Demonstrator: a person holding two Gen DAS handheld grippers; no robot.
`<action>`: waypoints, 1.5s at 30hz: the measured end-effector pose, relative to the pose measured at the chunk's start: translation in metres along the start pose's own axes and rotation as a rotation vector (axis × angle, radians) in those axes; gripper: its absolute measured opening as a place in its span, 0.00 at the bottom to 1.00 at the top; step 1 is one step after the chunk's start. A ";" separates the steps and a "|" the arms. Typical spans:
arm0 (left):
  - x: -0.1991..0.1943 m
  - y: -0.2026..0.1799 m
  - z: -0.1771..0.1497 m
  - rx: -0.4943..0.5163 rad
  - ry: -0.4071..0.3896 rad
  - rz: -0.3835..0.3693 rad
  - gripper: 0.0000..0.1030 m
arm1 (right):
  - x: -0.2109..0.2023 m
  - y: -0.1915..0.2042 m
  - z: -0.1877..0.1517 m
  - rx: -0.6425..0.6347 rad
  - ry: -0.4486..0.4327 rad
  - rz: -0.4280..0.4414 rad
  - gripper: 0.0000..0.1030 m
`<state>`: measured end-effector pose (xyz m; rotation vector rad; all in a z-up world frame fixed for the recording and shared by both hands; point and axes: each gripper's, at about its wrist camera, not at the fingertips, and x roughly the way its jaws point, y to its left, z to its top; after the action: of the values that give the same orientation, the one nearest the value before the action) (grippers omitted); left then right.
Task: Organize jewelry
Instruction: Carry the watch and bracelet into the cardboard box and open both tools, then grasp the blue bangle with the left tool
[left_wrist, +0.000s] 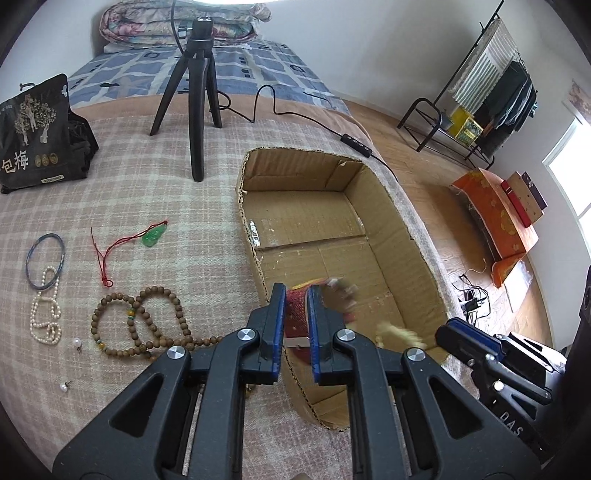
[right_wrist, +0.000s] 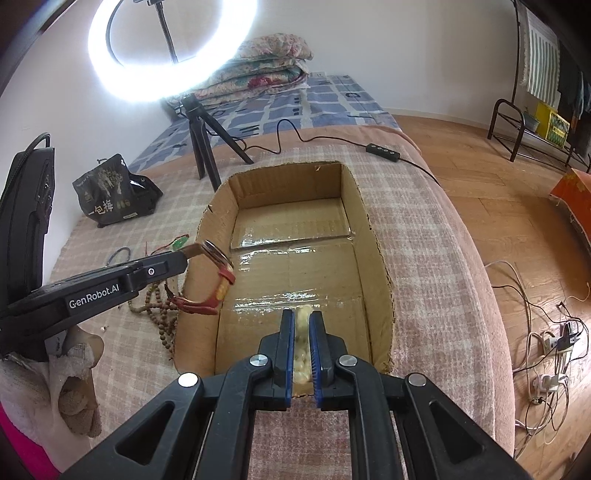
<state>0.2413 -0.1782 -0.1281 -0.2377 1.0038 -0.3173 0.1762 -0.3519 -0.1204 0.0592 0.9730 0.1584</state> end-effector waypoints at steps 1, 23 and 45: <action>-0.002 0.000 0.000 0.002 -0.004 0.002 0.11 | -0.001 0.001 0.000 -0.001 -0.005 -0.005 0.28; -0.061 0.052 -0.004 0.032 -0.082 0.111 0.19 | -0.020 0.030 0.001 -0.036 -0.060 -0.026 0.55; -0.114 0.189 0.000 -0.115 -0.080 0.236 0.54 | -0.014 0.132 0.002 -0.263 -0.035 0.117 0.82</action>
<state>0.2126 0.0391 -0.1024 -0.2315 0.9615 -0.0345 0.1563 -0.2241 -0.0921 -0.1227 0.9070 0.3907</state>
